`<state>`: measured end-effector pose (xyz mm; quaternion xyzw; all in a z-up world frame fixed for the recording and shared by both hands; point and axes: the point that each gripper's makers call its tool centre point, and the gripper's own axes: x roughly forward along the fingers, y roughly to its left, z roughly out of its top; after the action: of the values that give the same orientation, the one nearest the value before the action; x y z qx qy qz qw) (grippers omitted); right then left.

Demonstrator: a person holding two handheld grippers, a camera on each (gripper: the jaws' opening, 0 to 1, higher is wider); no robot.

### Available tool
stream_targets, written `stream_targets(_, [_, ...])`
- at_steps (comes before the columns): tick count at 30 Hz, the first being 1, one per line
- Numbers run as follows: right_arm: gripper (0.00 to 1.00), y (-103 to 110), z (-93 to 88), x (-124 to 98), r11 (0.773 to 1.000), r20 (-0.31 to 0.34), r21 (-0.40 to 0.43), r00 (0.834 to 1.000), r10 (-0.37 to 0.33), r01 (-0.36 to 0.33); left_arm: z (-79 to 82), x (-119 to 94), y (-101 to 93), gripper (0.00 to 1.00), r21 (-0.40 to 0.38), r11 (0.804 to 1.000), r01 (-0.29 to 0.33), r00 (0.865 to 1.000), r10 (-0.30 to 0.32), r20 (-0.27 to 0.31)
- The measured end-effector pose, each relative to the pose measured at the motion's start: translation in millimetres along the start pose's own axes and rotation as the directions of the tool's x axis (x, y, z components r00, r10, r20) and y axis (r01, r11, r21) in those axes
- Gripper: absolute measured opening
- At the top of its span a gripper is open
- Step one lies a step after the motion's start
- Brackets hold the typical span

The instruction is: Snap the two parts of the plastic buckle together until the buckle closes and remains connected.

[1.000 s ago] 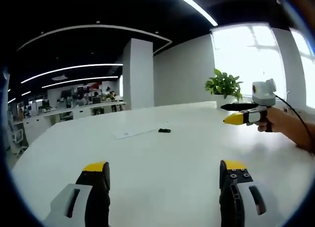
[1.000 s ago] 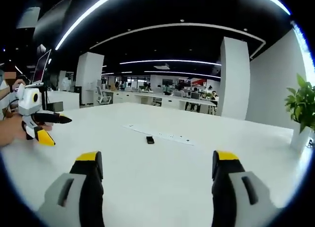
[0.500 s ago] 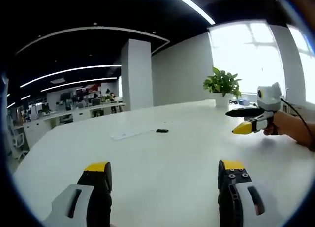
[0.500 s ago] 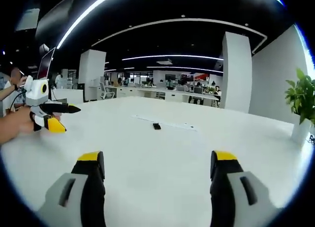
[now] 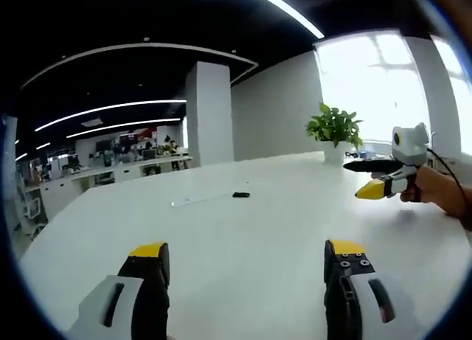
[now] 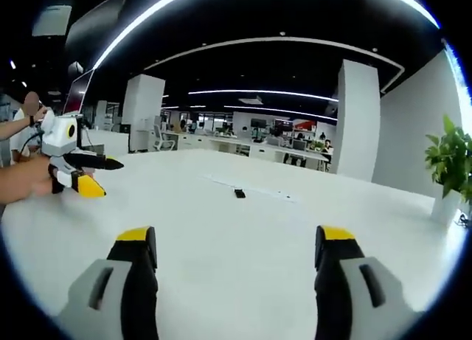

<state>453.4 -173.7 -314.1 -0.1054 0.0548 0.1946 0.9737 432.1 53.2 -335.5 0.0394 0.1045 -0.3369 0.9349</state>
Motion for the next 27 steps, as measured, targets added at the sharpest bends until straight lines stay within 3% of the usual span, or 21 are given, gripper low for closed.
stream_targets(8, [0.86, 0.5, -3.6, -5.6, 1.000, -0.014, 0.030, 1.000, -0.003, 0.003, -7.4, -6.3, 1.2, 0.92, 0.022, 1.000, -0.005, 1.000, 0.006, -0.020])
stream_targets(16, [0.87, 4.8, -12.5, -15.9, 1.000, -0.033, 0.009, 0.999, -0.010, 0.011, -2.8, -9.2, 4.4, 0.94, 0.036, 0.999, -0.010, 1.000, 0.010, 0.011])
stream_targets(27, [0.86, 4.1, -14.5, -18.2, 1.000, -0.030, 0.001, 0.999, -0.015, 0.015, -6.1, 12.0, 22.1, 0.93, 0.058, 0.998, -0.011, 1.000, 0.012, -0.009])
